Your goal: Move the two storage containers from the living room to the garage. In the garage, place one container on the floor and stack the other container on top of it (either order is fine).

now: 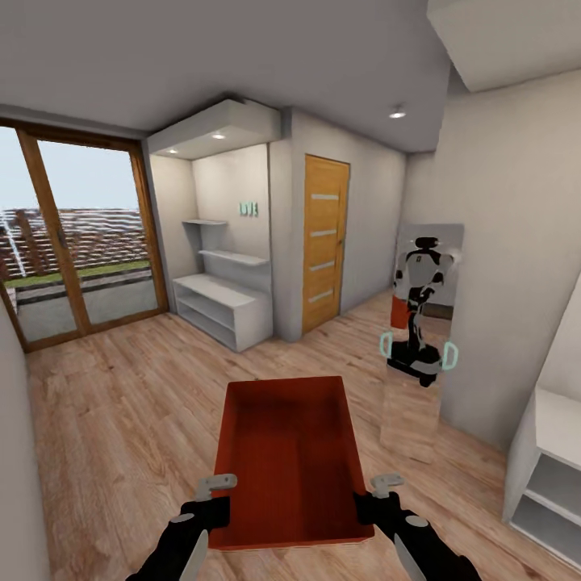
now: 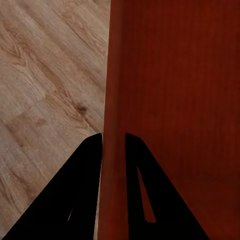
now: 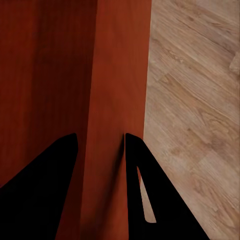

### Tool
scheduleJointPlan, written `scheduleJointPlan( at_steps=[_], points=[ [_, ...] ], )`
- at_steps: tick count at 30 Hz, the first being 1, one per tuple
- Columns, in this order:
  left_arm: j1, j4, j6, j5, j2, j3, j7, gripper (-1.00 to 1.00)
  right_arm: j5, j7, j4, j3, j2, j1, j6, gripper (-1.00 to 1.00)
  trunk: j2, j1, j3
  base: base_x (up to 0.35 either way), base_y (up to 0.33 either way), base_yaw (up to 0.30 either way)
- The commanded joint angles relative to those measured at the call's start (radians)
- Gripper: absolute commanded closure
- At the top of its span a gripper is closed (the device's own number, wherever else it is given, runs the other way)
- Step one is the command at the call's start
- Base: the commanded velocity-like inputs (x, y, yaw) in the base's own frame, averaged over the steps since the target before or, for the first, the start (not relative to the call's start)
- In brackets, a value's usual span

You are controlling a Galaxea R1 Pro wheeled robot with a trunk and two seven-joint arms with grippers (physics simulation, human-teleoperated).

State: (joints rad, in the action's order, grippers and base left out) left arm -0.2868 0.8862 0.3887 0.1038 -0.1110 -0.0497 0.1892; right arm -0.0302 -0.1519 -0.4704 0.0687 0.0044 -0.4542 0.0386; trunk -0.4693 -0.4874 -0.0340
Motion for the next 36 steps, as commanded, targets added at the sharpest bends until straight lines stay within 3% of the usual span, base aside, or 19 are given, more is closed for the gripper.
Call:
scheduleJointPlan(
  at_steps=[1,28,36],
  points=[
    [0.000,0.004,-0.001,-0.029,0.000,0.004,0.015,1.00,-0.010,-0.047,0.000,-0.007,0.005,0.000,0.004,1.00,-0.001,-0.001,0.000,0.325,0.000,0.001],
    [0.000,0.004,-0.001,-0.029,0.001,0.004,0.015,1.00,-0.009,-0.047,0.000,-0.007,0.005,0.000,0.004,1.00,-0.001,-0.001,0.000,0.326,0.000,-0.002],
    [0.000,0.004,-0.001,-0.029,0.001,0.004,0.015,1.00,-0.009,-0.047,-0.001,-0.007,0.005,0.000,0.004,1.00,-0.001,-0.001,0.000,0.325,0.064,-0.185]
  ],
)
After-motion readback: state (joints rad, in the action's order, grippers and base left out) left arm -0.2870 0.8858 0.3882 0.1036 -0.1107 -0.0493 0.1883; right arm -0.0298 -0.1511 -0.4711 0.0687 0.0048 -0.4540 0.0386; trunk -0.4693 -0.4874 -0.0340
